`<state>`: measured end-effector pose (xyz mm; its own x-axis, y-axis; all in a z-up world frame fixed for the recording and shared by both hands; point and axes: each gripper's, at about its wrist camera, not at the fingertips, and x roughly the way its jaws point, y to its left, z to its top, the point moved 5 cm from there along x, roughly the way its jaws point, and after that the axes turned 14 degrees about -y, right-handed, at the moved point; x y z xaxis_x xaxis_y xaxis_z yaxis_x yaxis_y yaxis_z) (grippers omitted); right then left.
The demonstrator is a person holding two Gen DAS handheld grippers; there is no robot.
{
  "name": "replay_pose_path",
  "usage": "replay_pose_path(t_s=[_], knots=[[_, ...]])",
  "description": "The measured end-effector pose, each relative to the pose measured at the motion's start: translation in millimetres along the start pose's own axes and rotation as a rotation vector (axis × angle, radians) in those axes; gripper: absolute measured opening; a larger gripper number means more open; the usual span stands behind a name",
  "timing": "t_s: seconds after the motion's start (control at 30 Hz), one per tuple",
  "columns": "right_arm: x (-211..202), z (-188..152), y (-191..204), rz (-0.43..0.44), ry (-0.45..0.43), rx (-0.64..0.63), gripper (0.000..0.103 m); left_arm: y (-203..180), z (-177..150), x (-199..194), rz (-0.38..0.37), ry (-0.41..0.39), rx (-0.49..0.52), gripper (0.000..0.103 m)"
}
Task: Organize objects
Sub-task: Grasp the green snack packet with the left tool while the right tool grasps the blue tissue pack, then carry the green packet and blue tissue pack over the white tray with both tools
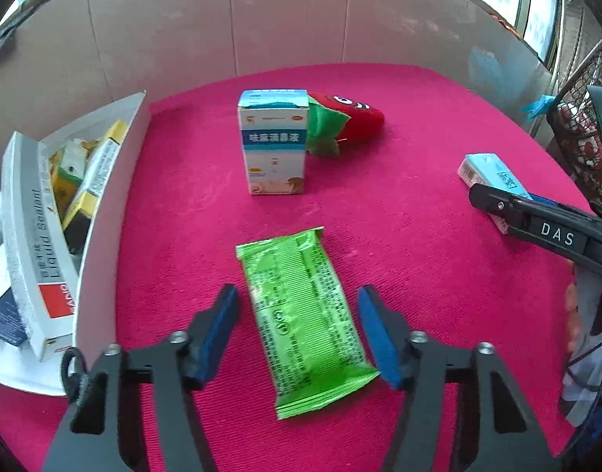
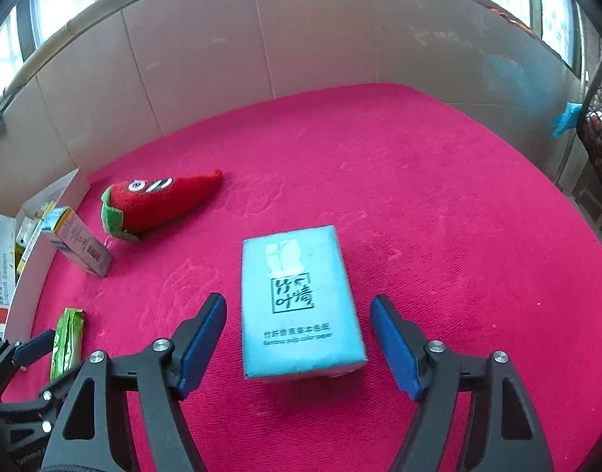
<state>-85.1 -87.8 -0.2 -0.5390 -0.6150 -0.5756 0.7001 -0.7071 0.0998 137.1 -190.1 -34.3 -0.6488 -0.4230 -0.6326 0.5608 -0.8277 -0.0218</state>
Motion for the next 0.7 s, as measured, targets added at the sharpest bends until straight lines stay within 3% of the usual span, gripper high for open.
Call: replay_pose_path(t_s=[0.07,0.2,0.27,0.33,0.7], knots=[[0,0,-1,-0.003,0.001,-0.001,0.076,2,0,-3,-0.001,-0.008,0.006,0.047],[-2,0,-1,-0.019,-0.005,-0.005,0.057,11,1,-5,-0.017,-0.027,0.028,0.042],[-3,0,-2,-0.022,-0.008,-0.007,0.057,9,0,-5,-0.027,-0.034,0.022,0.041],[-5,-1,-2,-0.024,-0.011,-0.006,0.056,-15,8,24,-0.039,-0.039,0.020,0.040],[-18,2,-12,-0.070,-0.068,0.023,0.056,-44,6,-12,-0.067,-0.132,0.081,0.040]])
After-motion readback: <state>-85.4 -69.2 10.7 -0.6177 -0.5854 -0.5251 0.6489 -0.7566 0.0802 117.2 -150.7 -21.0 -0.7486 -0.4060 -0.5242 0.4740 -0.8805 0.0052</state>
